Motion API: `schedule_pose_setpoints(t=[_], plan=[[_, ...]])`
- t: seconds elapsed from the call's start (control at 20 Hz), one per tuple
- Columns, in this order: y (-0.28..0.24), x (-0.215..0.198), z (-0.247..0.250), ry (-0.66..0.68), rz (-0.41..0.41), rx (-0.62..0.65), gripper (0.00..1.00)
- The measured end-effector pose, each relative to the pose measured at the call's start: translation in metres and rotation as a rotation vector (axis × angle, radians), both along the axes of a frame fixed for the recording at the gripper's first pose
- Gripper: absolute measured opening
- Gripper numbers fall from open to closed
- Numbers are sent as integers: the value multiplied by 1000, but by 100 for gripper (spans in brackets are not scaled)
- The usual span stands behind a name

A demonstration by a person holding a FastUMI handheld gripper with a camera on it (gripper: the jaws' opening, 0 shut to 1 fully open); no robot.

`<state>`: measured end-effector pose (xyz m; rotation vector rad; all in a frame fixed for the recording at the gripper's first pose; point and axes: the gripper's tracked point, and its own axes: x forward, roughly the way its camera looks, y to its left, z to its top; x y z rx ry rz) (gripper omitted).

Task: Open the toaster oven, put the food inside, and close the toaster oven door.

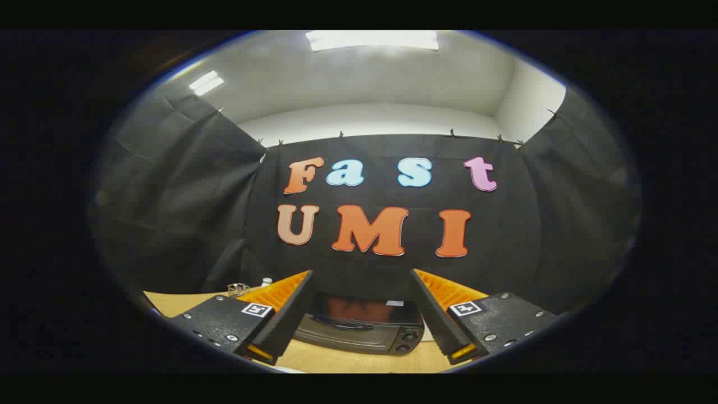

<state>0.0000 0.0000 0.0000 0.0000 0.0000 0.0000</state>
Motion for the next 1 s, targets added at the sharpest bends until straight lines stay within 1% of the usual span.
schedule_pose_setpoints(t=[0.25, 0.5, 0.8, 1.0], plan=[[-6, -4, -2, -10, -5, 14, 99], [1, 7, -7, -4, 15, 37, 99], [0, 20, -18, 12, 3, 85, 99], [0, 34, -35, 30, -15, 109, 99]])
